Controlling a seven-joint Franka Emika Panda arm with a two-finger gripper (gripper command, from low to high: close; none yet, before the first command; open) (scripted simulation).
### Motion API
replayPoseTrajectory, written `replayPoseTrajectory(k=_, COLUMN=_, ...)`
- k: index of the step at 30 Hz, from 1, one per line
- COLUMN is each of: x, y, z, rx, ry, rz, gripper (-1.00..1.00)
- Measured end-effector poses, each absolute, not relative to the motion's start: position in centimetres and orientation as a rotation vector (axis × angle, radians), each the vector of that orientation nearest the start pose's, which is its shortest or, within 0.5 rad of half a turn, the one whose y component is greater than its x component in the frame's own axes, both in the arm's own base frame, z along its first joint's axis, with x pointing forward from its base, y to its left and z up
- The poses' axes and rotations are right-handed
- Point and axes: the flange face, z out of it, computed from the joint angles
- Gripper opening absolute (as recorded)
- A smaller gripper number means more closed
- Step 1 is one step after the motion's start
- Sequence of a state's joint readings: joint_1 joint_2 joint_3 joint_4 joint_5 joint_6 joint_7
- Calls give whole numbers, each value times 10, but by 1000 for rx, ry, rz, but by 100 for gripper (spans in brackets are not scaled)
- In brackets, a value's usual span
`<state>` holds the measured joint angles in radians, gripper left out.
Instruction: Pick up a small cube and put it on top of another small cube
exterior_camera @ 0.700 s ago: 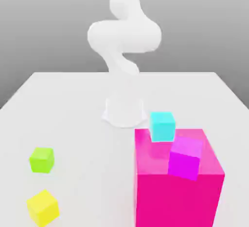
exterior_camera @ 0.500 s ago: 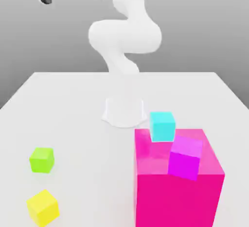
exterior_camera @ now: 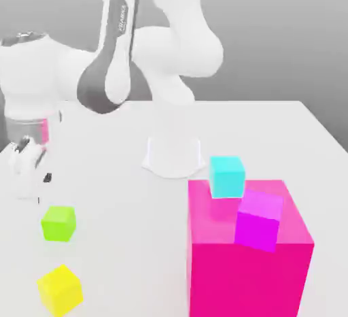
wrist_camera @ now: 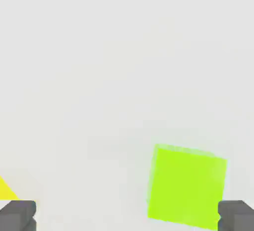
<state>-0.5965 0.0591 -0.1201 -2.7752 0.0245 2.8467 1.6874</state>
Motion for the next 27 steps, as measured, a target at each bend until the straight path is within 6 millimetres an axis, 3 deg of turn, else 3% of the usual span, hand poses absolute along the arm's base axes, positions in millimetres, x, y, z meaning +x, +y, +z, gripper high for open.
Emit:
replayPoseTrajectory(k=5, x=286, y=-253, z=146, rx=-1073, ry=2952, rz=-1, gripper=0)
replayPoseTrajectory(k=6, x=285, y=-253, z=137, rx=-1074, ry=2953, rz=-1, gripper=-100)
replayPoseTrajectory(k=13, x=285, y=-252, z=136, rx=-1073, ry=2952, rz=-2, gripper=-100)
replayPoseTrajectory(k=19, x=285, y=-253, z=187, rx=-1072, ry=2951, rz=-2, gripper=-100)
replayPoseTrajectory(k=20, x=294, y=-249, z=196, rx=-1100, ry=2941, rz=-2, gripper=-100)
replayPoseTrajectory(k=24, x=368, y=-211, z=237, rx=-1311, ry=2849, rz=-3, gripper=-100)
replayPoseTrajectory(k=27, x=421, y=-172, z=273, rx=-1455, ry=2774, rz=-3, gripper=-100)
